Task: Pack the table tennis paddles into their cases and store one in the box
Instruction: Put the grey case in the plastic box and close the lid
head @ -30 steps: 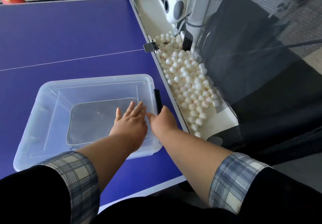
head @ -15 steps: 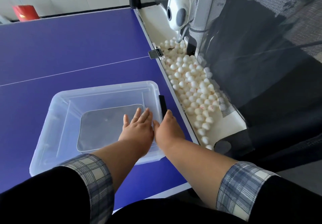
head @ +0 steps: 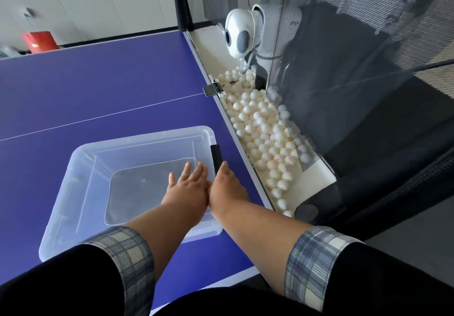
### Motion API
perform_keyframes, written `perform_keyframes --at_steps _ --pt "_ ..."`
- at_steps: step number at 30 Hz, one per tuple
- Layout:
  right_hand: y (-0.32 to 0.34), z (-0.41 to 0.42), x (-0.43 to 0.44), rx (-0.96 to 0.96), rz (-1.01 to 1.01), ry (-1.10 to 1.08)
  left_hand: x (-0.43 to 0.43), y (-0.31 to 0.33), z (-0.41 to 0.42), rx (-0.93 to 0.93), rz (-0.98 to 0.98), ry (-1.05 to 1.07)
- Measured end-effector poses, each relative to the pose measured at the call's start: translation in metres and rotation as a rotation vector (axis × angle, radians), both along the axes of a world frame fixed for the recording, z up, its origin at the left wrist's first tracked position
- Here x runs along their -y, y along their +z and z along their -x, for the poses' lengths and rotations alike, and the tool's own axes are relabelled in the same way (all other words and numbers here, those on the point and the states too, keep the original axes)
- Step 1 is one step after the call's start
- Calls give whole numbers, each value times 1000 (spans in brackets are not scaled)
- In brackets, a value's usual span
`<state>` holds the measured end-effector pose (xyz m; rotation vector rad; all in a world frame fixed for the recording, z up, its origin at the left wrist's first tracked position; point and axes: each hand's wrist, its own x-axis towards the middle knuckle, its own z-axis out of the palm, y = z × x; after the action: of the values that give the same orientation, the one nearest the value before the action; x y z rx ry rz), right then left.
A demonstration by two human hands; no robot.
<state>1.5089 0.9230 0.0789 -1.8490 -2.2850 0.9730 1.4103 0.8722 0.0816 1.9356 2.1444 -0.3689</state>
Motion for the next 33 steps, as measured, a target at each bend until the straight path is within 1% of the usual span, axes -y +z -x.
perform_keyframes --at_steps 5,8,10,12,14,17,20,22,24,26,27,29,30,31,33 --pt "-4 3 0 125 -42 121 7 2 -2 60 -55 62" --pt "-4 4 2 160 -66 181 17 1 8 63 -85 -12" --pt "-3 3 3 190 -142 261 32 -2 22 105 -145 -10" --pt "-1 3 4 238 -272 382 56 -3 43 166 -241 128" --pt "1 7 7 252 -374 478 83 -3 70 170 -296 309" --pt "1 27 19 170 -365 542 126 -1 113 174 -290 567" --pt "2 64 40 56 -392 574 158 0 150 109 -247 718" --pt "5 95 55 36 -377 622 170 0 170 126 -226 892" --pt "8 125 70 56 -306 693 175 1 189 238 -246 1151" --pt "11 155 83 86 -263 741 177 0 206 474 -278 1350" --pt "12 169 88 92 -258 747 179 -1 213 628 -278 1393" --pt "12 197 99 78 -259 738 184 -3 227 934 -255 1414" --pt "12 210 105 70 -258 730 186 -4 235 1031 -239 1399" --pt "11 223 109 67 -258 724 187 -6 243 1087 -222 1370" --pt "6 244 116 83 -261 704 186 -11 255 1137 -203 1288"
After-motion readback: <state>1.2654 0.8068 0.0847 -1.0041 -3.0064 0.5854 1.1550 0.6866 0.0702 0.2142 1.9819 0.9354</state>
